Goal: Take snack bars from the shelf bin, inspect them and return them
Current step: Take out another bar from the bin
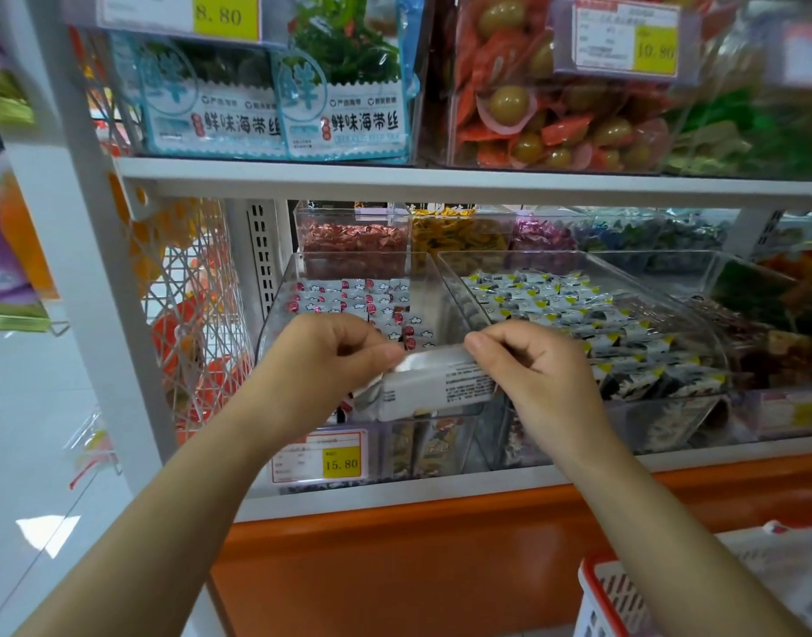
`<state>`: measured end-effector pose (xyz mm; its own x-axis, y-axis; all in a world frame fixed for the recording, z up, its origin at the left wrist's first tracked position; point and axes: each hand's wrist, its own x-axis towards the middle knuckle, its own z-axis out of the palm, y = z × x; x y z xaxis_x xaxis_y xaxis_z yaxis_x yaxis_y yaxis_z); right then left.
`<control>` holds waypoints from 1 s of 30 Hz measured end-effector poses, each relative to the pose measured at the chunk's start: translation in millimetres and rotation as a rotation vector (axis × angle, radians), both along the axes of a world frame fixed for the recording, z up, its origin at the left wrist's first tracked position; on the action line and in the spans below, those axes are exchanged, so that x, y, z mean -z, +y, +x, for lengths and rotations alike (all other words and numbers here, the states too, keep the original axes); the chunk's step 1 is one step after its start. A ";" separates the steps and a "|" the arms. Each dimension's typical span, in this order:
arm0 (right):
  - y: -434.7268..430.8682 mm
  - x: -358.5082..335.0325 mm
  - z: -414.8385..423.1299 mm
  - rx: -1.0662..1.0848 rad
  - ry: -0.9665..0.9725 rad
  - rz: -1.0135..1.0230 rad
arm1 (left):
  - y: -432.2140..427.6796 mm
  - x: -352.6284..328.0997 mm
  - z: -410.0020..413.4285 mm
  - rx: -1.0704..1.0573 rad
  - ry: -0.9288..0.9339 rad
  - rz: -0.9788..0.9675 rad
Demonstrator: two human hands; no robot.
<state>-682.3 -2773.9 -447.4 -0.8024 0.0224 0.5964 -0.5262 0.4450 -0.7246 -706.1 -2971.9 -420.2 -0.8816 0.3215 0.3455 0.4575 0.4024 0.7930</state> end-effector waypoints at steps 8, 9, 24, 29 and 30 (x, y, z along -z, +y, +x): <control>-2.2 3.7 -0.6 0.036 -0.017 -0.096 | -6.1 0.1 -1.5 0.106 -0.177 0.088; -2.1 4.0 -0.9 0.039 -0.023 -0.105 | -4.8 0.5 -1.0 0.140 -0.213 0.075; 19.7 -7.5 0.6 -0.247 -0.397 -0.265 | 0.9 3.8 -3.0 0.196 -0.279 0.190; 19.3 -4.1 -0.1 -0.225 -0.394 -0.310 | 2.7 7.1 -5.4 0.195 -0.279 0.209; 19.0 -3.4 0.0 -0.222 -0.387 -0.323 | 2.7 7.9 -6.0 0.191 -0.277 0.221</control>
<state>-682.4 -2754.9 -444.0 -0.9680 -0.0394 0.2477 -0.2501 0.0764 -0.9652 -712.0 -2969.2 -428.2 -0.8828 0.4329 0.1825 0.2642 0.1364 0.9548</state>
